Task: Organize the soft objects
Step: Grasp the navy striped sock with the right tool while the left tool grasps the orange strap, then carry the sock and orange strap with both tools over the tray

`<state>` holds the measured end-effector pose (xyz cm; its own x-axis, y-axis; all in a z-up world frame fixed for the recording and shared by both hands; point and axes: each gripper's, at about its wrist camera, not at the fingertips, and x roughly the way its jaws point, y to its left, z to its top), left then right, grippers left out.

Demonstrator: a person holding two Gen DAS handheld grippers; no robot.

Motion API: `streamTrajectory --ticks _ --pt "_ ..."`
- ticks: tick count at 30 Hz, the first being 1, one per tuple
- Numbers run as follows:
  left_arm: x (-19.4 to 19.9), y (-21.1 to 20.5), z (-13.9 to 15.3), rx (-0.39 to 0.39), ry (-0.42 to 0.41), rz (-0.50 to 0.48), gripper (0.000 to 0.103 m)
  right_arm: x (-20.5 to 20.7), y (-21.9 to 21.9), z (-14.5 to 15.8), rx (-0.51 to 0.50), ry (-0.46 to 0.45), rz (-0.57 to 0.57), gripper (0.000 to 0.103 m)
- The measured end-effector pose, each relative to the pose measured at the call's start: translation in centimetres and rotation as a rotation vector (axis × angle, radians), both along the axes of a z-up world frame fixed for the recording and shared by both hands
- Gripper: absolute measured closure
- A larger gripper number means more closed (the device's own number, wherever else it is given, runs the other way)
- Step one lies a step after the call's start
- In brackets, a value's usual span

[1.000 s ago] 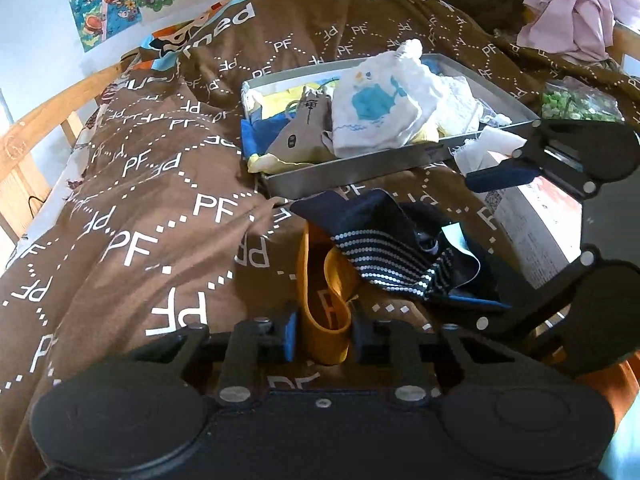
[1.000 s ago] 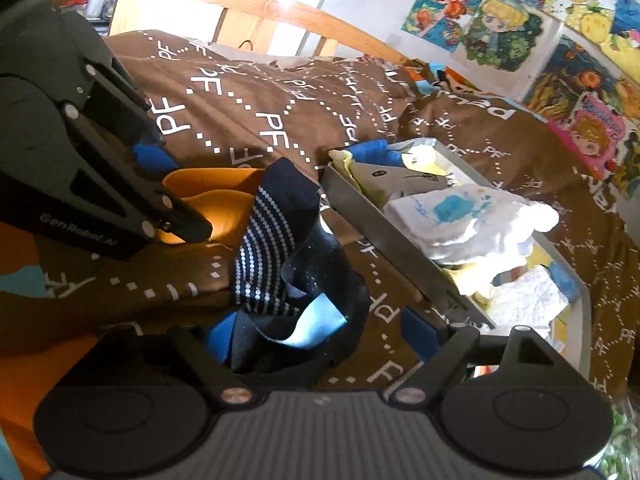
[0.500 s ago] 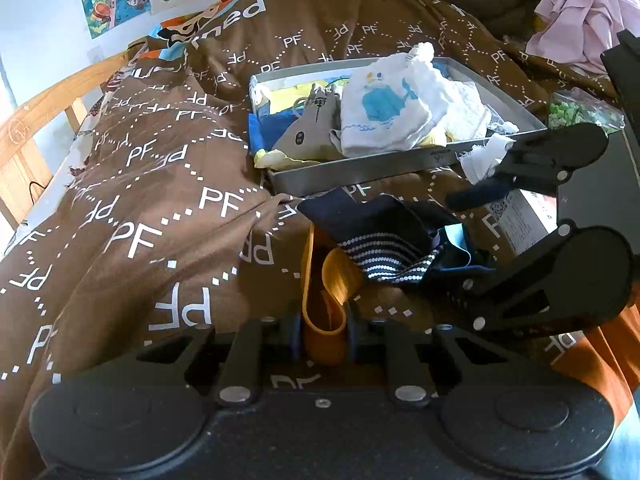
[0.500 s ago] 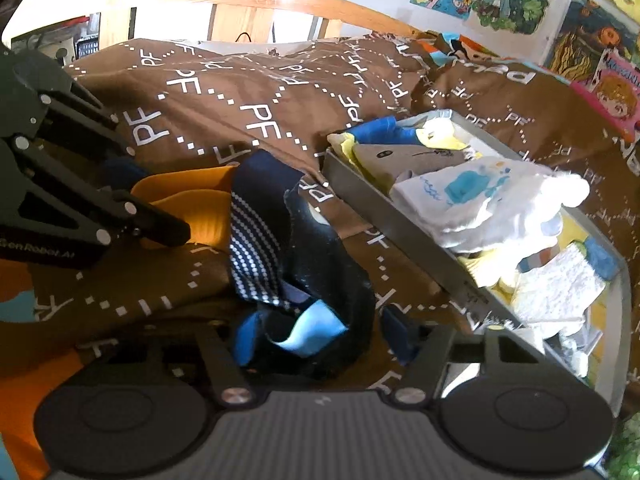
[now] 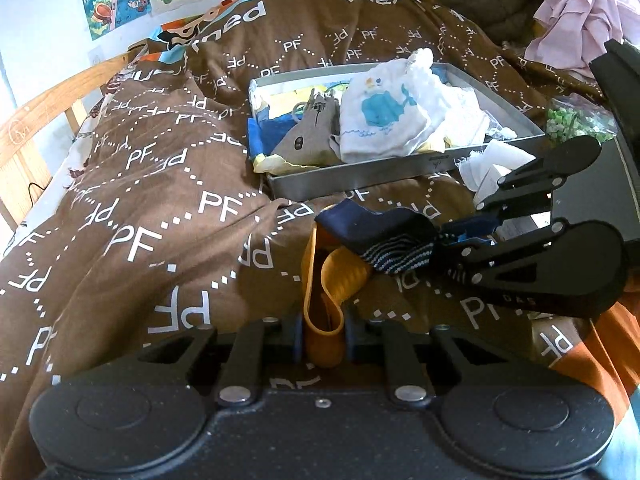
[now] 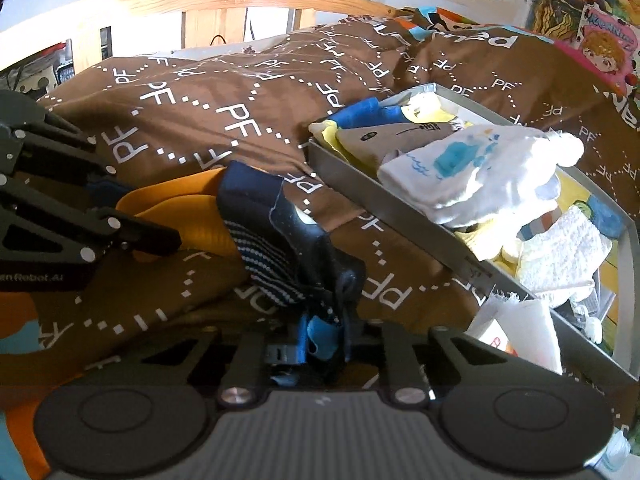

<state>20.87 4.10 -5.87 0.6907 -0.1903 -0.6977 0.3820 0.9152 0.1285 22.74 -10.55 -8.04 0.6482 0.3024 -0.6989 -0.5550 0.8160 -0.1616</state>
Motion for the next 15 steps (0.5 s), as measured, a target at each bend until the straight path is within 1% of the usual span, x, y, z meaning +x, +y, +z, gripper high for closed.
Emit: streamTrajectory --ticks 8,12,15 --pt "-0.2 0.0 0.6 -0.014 -0.052 0.019 0.085 -0.3 -0.1 0.2 -0.012 -0.061 -0.041 0.092" --pt "-0.4 -0.1 0.7 0.001 -0.075 0.023 0.086 -0.4 -0.3 0.7 -0.019 -0.108 -0.069 0.093" --pt "-0.5 -0.1 0.9 0.000 -0.108 0.025 0.087 -0.5 -0.6 1.3 -0.004 -0.142 -0.086 0.093"
